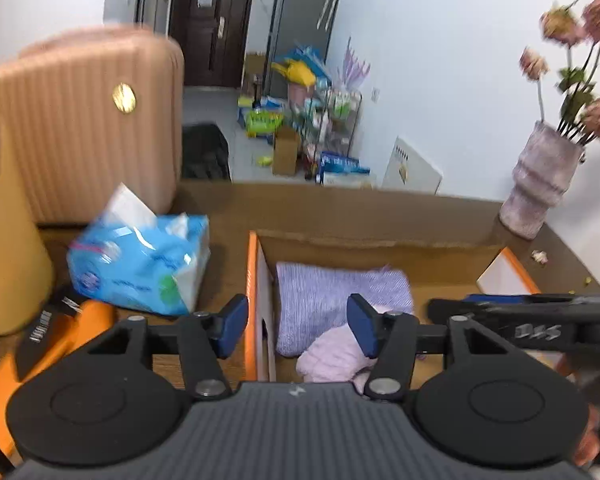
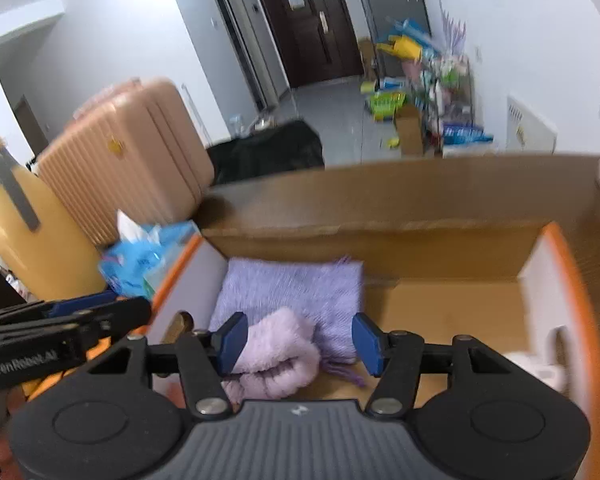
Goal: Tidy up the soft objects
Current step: 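Carry the pink knit hat into the box and open the right gripper, then reach the left gripper to the blue printed carton and grasp it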
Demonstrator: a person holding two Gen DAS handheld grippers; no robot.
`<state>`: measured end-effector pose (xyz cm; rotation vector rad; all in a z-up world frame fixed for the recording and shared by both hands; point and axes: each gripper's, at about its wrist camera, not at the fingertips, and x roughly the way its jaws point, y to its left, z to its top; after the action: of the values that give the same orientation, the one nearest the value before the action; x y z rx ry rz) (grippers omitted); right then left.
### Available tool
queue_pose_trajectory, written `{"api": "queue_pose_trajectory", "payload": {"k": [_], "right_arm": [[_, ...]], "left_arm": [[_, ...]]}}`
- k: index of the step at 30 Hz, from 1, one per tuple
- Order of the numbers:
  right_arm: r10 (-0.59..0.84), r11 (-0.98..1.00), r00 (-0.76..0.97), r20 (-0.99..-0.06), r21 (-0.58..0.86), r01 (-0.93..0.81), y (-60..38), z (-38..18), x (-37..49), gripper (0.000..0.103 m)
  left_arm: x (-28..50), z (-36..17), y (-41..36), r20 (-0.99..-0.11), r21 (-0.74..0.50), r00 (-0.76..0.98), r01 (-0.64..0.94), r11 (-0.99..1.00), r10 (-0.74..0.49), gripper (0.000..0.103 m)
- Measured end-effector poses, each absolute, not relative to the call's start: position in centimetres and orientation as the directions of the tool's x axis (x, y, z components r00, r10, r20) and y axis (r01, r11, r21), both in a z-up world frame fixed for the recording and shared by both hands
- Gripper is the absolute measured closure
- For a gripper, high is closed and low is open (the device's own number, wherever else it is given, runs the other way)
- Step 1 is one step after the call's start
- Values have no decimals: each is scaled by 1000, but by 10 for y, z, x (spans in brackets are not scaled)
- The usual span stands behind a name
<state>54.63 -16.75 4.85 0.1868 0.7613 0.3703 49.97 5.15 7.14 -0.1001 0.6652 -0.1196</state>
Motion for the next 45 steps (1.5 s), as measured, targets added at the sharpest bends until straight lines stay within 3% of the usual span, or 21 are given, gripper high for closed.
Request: {"api": "queue_pose_trajectory", "payload": {"k": [4, 11, 17, 23, 28, 32, 42, 45], "right_arm": [[367, 930, 739, -565, 246, -274, -202, 99, 499, 30], [313, 949, 849, -426, 155, -273, -272, 156, 392, 21], [294, 956, 884, -364, 124, -267, -288, 165, 330, 21], [330, 944, 897, -293, 83, -320, -289, 125, 231, 17], [355, 935, 884, -304, 103, -340, -285, 75, 153, 17], [424, 904, 842, -333, 210, -372, -287, 47, 112, 17], [398, 913, 842, -363, 245, -326, -293, 25, 92, 20], [361, 928, 843, -399, 247, -280, -298, 16, 106, 29]], "left_arm": [[458, 115, 55, -563, -112, 816, 79, 991, -129, 37], [360, 161, 59, -461, -50, 876, 137, 989, -145, 24], [301, 169, 49, -417, -45, 894, 160, 986, -164, 20], [203, 125, 49, -347, -19, 923, 172, 985, -168, 16], [132, 77, 47, -351, -66, 918, 173, 983, -185, 14], [100, 51, 43, -393, -116, 891, 198, 973, -228, 13], [107, 36, 14, -426, -95, 857, 275, 957, -289, 10], [125, 27, -4, -458, -99, 834, 296, 950, -308, 10]]}}
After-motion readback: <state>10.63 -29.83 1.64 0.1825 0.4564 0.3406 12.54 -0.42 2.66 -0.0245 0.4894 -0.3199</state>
